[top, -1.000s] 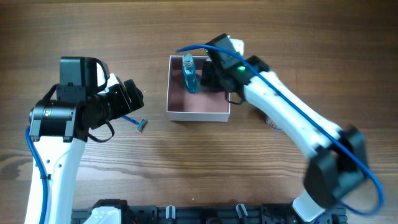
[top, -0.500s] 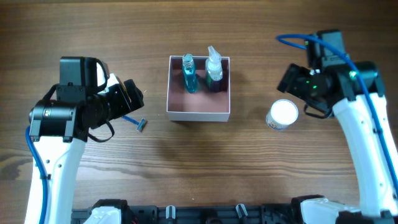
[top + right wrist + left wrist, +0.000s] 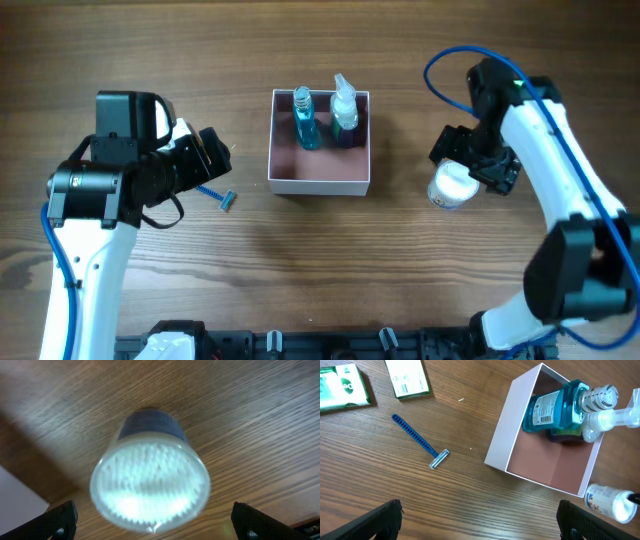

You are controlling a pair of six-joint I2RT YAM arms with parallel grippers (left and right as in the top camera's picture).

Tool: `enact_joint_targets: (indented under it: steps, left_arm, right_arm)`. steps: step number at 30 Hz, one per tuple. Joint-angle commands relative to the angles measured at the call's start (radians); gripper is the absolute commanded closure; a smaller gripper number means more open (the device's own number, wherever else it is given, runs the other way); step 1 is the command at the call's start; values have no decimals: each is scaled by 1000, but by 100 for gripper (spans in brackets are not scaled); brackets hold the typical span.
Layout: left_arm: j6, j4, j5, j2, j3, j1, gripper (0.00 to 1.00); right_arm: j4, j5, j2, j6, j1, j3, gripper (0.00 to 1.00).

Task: Pack container
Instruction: 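Lower right gripper onto the white cotton-swab tub and grasp it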

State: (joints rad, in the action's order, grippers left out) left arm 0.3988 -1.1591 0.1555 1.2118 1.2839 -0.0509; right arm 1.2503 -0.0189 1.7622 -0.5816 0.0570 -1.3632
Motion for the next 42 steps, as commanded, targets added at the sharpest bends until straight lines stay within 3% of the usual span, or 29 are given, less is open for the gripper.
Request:
enact_joint_targets:
  steps: [1, 17, 25, 34, 42]
  left_arm:
    - [-2, 3, 4, 0, 18, -4, 0]
    - [-2, 2, 4, 0, 18, -4, 0]
    - [-2, 2, 4, 0, 18, -4, 0]
    - [-2, 2, 4, 0, 18, -4, 0]
    - [-2, -3, 4, 0, 18, -4, 0]
  right_arm:
    - [-22, 21, 57, 6, -2, 18, 0]
    - [-83, 77, 109, 32, -2, 70, 2]
    - [-84, 77, 109, 32, -2, 70, 24]
    - [-87, 77, 109, 32, -2, 69, 38]
    - [-101, 69, 100, 34, -2, 65, 96]
